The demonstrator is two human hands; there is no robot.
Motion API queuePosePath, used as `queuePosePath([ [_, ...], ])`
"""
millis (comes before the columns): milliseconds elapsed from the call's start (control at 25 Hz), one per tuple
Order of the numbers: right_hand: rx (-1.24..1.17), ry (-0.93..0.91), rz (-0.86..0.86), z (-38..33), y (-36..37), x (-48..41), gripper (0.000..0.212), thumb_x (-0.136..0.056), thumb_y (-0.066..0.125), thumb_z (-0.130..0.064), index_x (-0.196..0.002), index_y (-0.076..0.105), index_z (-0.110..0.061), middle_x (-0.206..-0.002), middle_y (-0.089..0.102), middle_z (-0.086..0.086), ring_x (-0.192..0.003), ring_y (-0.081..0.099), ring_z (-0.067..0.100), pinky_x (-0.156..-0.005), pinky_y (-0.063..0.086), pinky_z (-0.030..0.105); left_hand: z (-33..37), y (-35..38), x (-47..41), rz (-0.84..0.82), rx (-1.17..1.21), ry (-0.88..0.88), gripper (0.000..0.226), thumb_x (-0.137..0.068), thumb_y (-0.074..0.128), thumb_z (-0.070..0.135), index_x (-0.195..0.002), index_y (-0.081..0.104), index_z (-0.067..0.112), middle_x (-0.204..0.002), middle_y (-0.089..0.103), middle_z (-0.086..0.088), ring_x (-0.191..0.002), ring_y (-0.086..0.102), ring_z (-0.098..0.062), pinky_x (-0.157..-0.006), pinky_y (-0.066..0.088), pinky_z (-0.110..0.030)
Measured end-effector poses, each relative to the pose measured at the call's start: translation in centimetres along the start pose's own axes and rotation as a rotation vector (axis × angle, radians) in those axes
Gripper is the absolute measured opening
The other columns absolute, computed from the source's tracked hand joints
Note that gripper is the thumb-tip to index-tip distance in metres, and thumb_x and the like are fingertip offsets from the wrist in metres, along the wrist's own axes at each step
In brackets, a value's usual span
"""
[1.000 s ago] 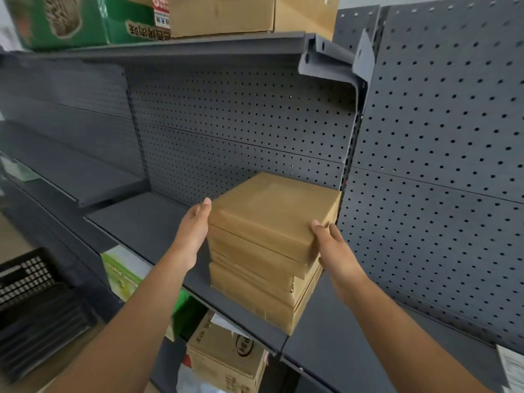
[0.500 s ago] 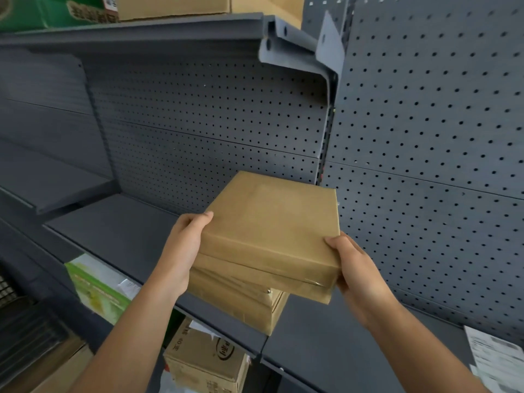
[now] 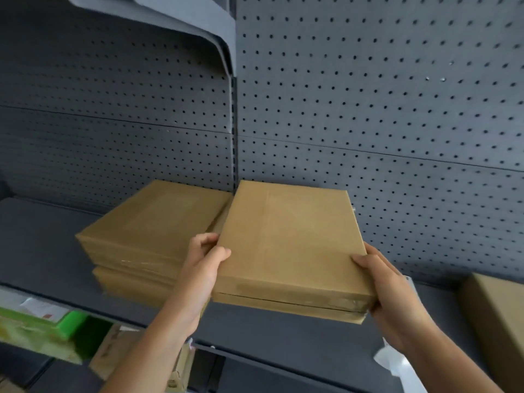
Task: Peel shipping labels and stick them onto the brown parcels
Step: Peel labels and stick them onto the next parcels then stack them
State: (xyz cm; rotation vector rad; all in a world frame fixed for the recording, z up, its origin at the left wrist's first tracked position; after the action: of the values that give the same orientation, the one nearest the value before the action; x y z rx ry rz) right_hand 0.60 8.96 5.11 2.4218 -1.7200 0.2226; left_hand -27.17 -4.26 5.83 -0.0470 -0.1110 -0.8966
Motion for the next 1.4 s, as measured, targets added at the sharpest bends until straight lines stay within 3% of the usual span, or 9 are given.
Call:
queuePosePath([
  [120, -0.012, 0.025, 0.052, 2.2, -2.6, -0.1, 0.031, -0.097, 0.050, -0.030, -0.120, 0.067, -0.041, -0.112, 0.076, -0.008, -0.110, 0.066, 0.021, -0.091, 0.049, 0.042, -2.0, 2.7, 0.0, -0.059, -0.030, -0.015, 0.029, -0.100, 0.056, 0.020, -0.122, 0.054, 0.038, -0.121, 0.065, 0.012, -0.111, 0.062, -0.008, -0.096, 0.048, -0.035],
  [320, -0.029, 0.107, 0.123, 6.6, -4.6, -0.6, 0.030, -0.097, 0.052, -0.030, -0.120, 0.067, -0.041, -0.114, 0.076, -0.006, -0.108, 0.068, 0.021, -0.089, 0.053, 0.042, -5.1, 5.6, -0.1, -0.143, -0.094, -0.039, 0.033, -0.099, 0.062, 0.030, -0.128, 0.049, 0.038, -0.112, 0.062, 0.023, -0.098, 0.059, 0.009, -0.073, 0.043, -0.015],
  [600, 0.016, 0.158, 0.124, 10.7, -4.9, -1.3, 0.032, -0.099, 0.050, -0.024, -0.118, 0.068, -0.041, -0.113, 0.076, -0.006, -0.110, 0.067, 0.020, -0.091, 0.051, 0.040, -10.2, 5.8, -1.5, -0.143, -0.160, -0.124, 0.038, -0.097, 0.064, 0.033, -0.132, 0.049, 0.032, -0.121, 0.063, 0.016, -0.109, 0.062, -0.004, -0.079, 0.047, -0.022],
  [760, 0.051, 0.142, 0.136, 12.1, -4.8, -1.7, 0.034, -0.099, 0.050, -0.022, -0.114, 0.069, -0.045, -0.122, 0.070, -0.007, -0.113, 0.065, 0.016, -0.101, 0.050, 0.040, -11.6, 5.7, -1.8, -0.136, -0.211, -0.110, 0.040, -0.097, 0.065, 0.036, -0.132, 0.046, 0.033, -0.117, 0.060, 0.023, -0.106, 0.060, 0.001, -0.079, 0.047, -0.023],
  [920, 0.086, 0.131, 0.125, 11.7, -4.8, -1.5, 0.032, -0.100, 0.051, -0.022, -0.120, 0.065, -0.044, -0.118, 0.071, -0.013, -0.111, 0.065, 0.010, -0.093, 0.051, 0.031, -11.7, 5.7, -2.1, -0.146, -0.271, -0.073, 0.044, -0.096, 0.065, 0.035, -0.135, 0.044, 0.032, -0.115, 0.058, 0.024, -0.108, 0.061, -0.005, -0.075, 0.046, -0.019],
  [1080, 0.199, 0.046, 0.168, 10.3, -7.5, -0.9, 0.040, -0.102, 0.054, -0.024, -0.140, 0.053, -0.033, -0.137, 0.056, -0.018, -0.127, 0.052, 0.001, -0.101, 0.038, 0.024, -9.2, 6.2, -2.1, -0.116, -0.521, 0.116, 0.062, -0.097, 0.064, 0.032, -0.152, 0.035, 0.027, -0.144, 0.050, 0.012, -0.129, 0.051, -0.011, -0.098, 0.045, -0.027],
  [1200, 0.338, -0.051, 0.266, 8.8, -11.7, -0.1, 0.032, -0.102, 0.055, -0.022, -0.132, 0.058, -0.033, -0.134, 0.058, -0.015, -0.126, 0.052, 0.000, -0.105, 0.036, 0.025, -6.0, 9.2, -1.0, -0.170, -0.653, 0.319, 0.061, -0.098, 0.060, 0.038, -0.152, 0.033, 0.034, -0.157, 0.040, 0.014, -0.143, 0.042, -0.014, -0.112, 0.040, -0.036],
  [1320, 0.576, -0.085, 0.382, 8.3, -16.1, 0.7, 0.032, -0.101, 0.056, -0.024, -0.132, 0.057, -0.032, -0.132, 0.055, -0.010, -0.122, 0.053, 0.009, -0.098, 0.040, 0.026, -4.3, 14.3, 0.4, -0.312, -0.713, 0.452, 0.051, -0.100, 0.056, 0.039, -0.148, 0.039, 0.038, -0.150, 0.045, 0.021, -0.131, 0.053, -0.011, -0.103, 0.046, -0.032],
  [1400, 0.697, -0.035, 0.435, 9.0, -18.4, 1.1, 0.035, -0.100, 0.057, -0.027, -0.135, 0.055, -0.026, -0.136, 0.050, -0.005, -0.114, 0.051, 0.010, -0.092, 0.038, 0.025, -4.1, 18.0, 1.4, -0.407, -0.687, 0.502, 0.043, -0.101, 0.055, 0.037, -0.143, 0.047, 0.035, -0.142, 0.048, 0.026, -0.124, 0.048, 0.004, -0.107, 0.045, -0.029],
])
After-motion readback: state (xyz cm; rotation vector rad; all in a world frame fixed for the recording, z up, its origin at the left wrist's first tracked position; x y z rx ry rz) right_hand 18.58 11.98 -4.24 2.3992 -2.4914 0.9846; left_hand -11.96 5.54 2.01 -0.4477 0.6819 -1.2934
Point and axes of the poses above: each hand's wrist, its own x-axis away from the middle knuckle, its own y-axis out of the palm, z = x × y, the point moved 8 cm from there along -x, towards the middle knuckle
